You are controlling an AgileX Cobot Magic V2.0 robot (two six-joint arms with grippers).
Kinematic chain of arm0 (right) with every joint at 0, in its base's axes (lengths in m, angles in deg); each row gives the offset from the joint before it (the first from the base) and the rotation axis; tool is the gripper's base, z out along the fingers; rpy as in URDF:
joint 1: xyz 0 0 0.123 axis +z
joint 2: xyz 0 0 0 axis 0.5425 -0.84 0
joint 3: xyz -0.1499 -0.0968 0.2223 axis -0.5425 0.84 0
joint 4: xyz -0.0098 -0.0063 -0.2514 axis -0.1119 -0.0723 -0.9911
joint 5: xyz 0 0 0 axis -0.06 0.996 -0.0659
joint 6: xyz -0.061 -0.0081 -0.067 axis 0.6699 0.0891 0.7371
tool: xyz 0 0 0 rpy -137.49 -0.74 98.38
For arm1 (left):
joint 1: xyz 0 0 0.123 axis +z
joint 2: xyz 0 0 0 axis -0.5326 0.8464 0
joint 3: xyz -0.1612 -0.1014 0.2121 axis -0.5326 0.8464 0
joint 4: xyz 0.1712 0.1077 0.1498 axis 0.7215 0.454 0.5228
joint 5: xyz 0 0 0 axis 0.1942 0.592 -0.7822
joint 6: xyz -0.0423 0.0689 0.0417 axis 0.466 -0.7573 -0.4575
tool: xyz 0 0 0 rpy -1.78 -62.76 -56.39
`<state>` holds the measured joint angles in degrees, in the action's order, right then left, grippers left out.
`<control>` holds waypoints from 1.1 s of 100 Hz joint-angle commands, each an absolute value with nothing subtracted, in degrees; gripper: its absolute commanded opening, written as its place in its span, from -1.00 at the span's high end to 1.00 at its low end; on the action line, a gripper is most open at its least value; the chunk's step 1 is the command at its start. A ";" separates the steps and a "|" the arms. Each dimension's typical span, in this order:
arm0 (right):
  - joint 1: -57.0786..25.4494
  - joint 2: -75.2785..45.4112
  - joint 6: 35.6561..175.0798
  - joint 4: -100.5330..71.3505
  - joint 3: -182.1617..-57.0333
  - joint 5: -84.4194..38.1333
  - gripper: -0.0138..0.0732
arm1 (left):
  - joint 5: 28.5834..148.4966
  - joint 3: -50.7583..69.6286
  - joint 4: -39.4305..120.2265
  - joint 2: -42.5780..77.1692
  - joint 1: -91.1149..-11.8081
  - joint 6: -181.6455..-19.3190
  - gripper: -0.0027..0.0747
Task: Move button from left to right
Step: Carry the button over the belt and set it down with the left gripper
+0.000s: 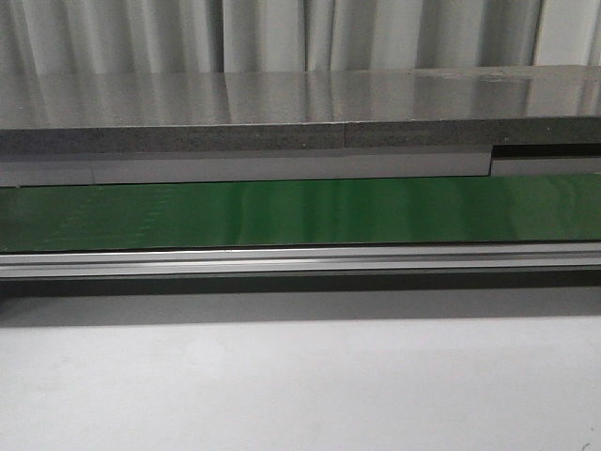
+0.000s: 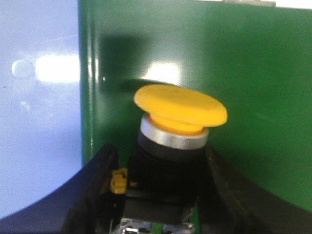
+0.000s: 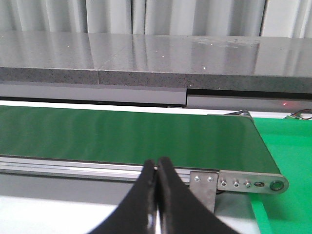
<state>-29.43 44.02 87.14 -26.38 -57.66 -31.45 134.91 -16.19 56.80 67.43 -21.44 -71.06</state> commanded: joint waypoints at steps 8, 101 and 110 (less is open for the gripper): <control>-29.35 45.17 87.29 -27.05 -58.60 -36.31 0.84 | 135.27 -17.84 56.19 64.20 -21.76 -70.95 0.06; -29.35 45.17 87.29 -27.05 -58.60 -36.31 0.84 | 126.00 -8.42 52.02 40.60 -25.41 -73.63 -0.76; -29.35 45.17 87.29 -27.05 -58.60 -36.31 0.84 | 120.31 -2.60 52.02 34.34 -27.38 -73.89 -0.75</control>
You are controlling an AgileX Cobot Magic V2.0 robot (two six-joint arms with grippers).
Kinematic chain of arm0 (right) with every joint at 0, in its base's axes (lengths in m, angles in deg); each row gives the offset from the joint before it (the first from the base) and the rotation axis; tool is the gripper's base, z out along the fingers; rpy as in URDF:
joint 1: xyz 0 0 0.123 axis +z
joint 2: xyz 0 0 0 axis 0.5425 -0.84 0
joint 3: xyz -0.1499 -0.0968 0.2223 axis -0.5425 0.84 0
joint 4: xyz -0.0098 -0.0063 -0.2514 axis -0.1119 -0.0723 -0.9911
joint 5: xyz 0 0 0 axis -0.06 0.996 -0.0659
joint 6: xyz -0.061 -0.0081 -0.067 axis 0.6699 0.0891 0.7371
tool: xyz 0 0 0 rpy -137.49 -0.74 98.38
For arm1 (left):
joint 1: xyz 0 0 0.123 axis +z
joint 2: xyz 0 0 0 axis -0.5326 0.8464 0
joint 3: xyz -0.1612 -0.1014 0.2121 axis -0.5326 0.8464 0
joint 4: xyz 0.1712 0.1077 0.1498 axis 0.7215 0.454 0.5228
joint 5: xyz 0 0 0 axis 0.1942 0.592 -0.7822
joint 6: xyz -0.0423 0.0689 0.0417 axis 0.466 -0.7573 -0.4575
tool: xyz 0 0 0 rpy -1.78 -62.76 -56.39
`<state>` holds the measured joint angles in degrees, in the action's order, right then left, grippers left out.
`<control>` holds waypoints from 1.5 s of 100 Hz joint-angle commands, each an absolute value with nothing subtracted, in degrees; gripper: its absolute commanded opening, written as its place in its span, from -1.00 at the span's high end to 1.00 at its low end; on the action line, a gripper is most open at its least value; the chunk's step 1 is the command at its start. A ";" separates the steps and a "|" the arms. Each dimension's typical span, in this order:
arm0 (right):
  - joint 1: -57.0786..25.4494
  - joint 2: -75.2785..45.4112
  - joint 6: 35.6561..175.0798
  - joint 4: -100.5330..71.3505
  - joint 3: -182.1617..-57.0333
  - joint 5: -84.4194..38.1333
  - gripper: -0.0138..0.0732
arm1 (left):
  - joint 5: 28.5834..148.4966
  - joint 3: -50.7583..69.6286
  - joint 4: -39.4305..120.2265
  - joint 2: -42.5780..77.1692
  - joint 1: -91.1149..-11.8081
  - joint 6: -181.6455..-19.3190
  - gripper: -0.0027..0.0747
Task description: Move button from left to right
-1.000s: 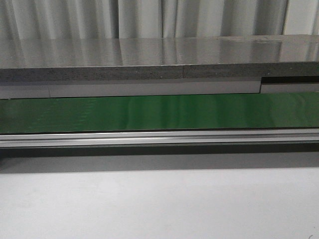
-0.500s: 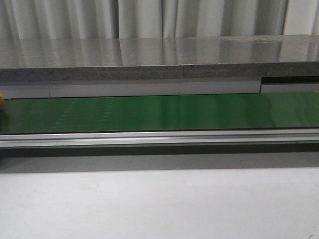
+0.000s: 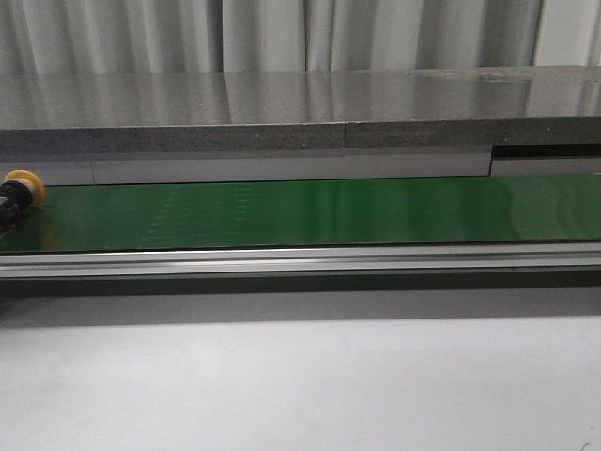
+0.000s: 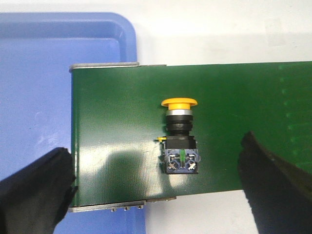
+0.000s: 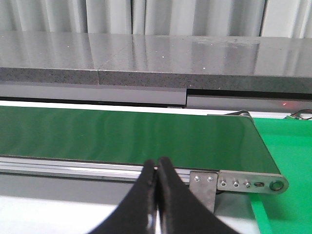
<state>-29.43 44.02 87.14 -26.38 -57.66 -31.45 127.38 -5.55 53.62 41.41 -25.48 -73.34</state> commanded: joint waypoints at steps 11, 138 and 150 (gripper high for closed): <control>-29.35 45.17 87.29 -27.05 -58.60 -36.31 0.84 | 112.85 5.36 52.02 25.82 -29.74 -74.43 -0.75; -29.35 45.17 87.29 -27.05 -58.60 -36.31 0.84 | 91.46 47.48 50.41 -36.26 -32.70 -74.55 -0.11; -29.35 45.17 87.29 -27.05 -58.60 -36.31 0.84 | 91.28 47.48 50.41 -36.26 -32.70 -74.55 0.39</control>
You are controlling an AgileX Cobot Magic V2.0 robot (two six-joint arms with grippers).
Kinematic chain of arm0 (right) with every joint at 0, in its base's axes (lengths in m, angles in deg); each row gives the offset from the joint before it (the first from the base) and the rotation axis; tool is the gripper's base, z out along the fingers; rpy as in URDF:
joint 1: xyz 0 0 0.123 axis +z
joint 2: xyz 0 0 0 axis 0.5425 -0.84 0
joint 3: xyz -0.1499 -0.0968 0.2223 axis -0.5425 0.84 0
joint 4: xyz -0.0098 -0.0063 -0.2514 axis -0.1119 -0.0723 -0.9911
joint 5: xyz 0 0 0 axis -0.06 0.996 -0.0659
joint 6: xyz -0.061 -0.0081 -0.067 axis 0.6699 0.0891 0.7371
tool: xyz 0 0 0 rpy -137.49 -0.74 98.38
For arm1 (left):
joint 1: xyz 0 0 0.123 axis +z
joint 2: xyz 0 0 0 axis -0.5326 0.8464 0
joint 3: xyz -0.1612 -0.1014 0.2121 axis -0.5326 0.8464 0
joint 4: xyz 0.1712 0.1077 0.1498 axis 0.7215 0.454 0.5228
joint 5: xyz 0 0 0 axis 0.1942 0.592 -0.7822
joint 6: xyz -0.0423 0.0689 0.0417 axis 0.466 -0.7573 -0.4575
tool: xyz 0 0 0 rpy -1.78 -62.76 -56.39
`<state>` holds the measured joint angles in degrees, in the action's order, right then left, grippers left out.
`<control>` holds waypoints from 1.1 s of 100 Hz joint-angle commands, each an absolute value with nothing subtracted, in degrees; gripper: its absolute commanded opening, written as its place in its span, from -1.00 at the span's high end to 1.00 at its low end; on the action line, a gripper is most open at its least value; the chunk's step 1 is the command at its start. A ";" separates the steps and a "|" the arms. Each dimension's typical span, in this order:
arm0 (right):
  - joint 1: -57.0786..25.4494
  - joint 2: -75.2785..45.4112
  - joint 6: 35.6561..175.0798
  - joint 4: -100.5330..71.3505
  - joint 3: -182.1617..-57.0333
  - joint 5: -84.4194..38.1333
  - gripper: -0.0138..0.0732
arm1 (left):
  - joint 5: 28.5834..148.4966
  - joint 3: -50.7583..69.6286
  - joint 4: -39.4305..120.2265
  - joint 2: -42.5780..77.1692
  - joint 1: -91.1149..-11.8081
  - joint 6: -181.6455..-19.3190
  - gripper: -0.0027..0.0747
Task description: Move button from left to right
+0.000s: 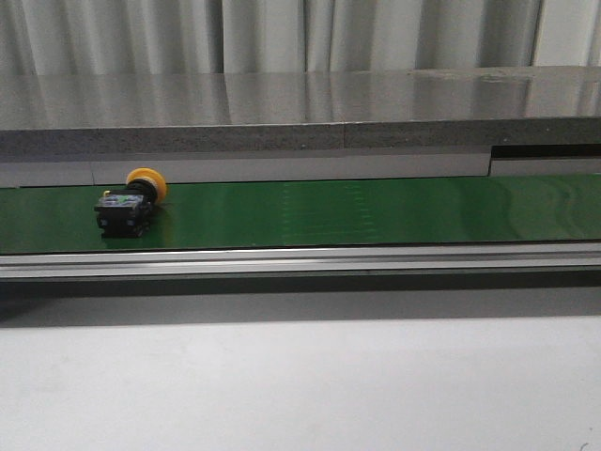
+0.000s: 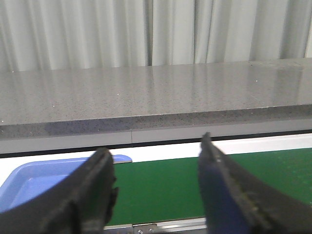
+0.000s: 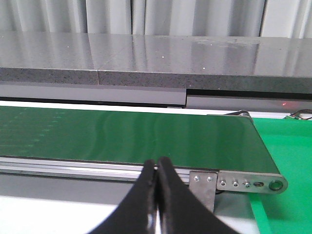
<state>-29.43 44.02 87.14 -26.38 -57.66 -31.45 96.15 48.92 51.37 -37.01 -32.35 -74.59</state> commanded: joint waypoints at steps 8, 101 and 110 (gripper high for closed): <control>-29.35 45.17 87.29 -27.05 -58.60 -36.31 0.84 | 91.28 47.48 50.41 -36.26 -32.70 -74.55 0.68; -29.35 45.17 87.29 -27.05 -58.60 -42.99 0.84 | 91.40 47.48 50.41 -36.26 -32.70 -74.55 0.98; -29.35 45.17 87.29 -27.05 -58.97 -42.36 0.84 | 91.40 47.48 50.41 -36.26 -32.70 -74.55 0.98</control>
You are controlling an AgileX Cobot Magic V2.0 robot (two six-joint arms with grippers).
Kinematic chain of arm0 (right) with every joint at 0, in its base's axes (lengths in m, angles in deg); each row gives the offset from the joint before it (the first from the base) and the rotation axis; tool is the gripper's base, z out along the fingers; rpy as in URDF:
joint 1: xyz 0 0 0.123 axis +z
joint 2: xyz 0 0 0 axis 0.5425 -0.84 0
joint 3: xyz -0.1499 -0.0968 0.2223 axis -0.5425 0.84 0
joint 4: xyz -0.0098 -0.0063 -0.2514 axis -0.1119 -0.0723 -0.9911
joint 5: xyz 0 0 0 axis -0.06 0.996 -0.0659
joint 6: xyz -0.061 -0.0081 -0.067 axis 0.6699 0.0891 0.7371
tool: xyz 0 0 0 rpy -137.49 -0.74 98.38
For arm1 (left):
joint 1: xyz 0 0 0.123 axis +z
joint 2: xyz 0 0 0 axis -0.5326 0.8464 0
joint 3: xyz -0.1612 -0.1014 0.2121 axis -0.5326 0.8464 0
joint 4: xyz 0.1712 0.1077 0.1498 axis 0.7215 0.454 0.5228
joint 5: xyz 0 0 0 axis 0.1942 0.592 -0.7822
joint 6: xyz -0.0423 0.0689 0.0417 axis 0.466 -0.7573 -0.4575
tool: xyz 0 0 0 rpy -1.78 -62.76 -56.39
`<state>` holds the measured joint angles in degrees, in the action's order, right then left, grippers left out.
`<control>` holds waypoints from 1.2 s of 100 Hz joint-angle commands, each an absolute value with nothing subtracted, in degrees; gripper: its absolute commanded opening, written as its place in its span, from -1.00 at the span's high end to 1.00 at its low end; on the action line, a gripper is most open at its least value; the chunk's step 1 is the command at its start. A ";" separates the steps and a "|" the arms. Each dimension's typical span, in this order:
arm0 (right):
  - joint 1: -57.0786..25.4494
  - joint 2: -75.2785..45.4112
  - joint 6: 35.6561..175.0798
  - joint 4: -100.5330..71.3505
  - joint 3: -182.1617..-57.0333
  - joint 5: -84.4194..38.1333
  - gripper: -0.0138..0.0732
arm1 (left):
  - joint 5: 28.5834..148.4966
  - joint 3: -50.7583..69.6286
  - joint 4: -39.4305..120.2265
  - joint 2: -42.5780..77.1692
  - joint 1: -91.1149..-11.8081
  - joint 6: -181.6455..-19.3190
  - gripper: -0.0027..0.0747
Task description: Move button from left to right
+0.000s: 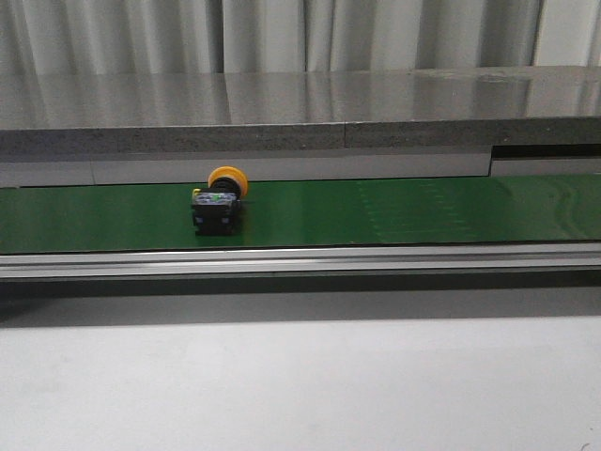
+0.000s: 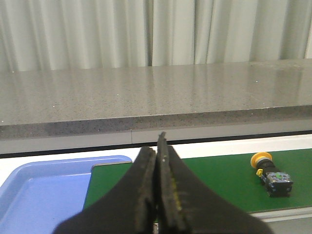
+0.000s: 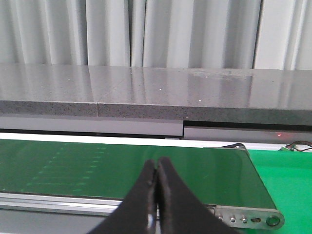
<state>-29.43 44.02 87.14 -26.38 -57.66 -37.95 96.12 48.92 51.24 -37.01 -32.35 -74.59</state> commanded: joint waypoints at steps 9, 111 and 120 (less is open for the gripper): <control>-29.35 44.76 87.29 -26.98 -61.26 -39.47 0.84 | 91.40 47.48 50.41 -36.26 -32.70 -74.55 0.98; -29.35 0.27 87.29 -20.32 -104.37 1.80 0.83 | 91.40 47.48 50.41 -36.26 -32.70 -74.55 0.98; -29.35 -0.71 87.29 -19.31 -104.37 1.80 0.81 | 91.40 47.48 50.41 -36.26 -32.70 -74.55 0.98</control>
<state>-29.43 0.13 87.14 -21.00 -102.26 5.19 96.02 48.92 51.24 -37.01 -32.35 -74.59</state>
